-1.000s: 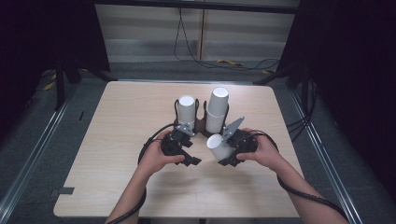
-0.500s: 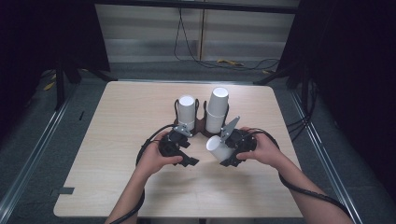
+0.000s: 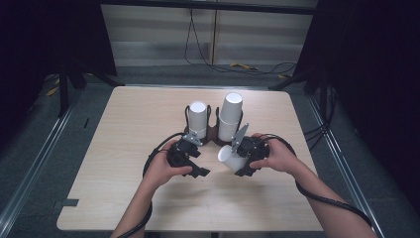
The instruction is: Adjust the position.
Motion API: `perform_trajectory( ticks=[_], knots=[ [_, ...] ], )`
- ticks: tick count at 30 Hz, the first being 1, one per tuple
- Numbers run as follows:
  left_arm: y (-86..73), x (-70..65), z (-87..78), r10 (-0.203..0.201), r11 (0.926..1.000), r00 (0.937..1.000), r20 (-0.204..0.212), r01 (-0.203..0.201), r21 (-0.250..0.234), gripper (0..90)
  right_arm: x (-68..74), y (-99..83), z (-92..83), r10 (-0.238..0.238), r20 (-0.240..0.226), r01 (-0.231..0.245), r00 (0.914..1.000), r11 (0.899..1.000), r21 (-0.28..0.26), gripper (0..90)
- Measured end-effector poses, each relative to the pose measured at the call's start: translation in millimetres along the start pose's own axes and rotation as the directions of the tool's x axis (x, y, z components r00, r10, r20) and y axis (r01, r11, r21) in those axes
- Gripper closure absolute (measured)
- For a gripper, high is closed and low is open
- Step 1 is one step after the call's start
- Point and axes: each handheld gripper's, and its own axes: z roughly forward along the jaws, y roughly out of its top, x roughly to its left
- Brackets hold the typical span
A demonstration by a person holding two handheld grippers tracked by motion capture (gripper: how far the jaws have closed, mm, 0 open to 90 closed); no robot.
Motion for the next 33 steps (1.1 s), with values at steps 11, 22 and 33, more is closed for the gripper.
perform_trajectory(
  ticks=[11, 22, 33],
  knots=[
    [0.6, -0.9, 0.6, 0.002, 1.0, 1.0, 0.006, -0.002, -0.002, 19.0, -1.6, 2.6, 0.0, -0.014, -0.002, 0.014, 0.9999, 0.998, 0.062, 23.4],
    [0.6, -1.3, 1.5, 0.002, 1.0, 0.9999, 0.015, -0.002, -0.003, 19.0, -0.6, 13.5, -2.7, -0.052, -0.01, 0.053, 0.9986, 0.993, 0.106, 23.4],
    [1.3, -1.6, 2.5, 0.004, 1.0, 0.9997, 0.025, -0.004, -0.004, 19.0, 0.0, 20.2, -2.5, -0.074, -0.032, 0.078, 0.9967, 0.985, 0.151, 23.4]
  ],
)
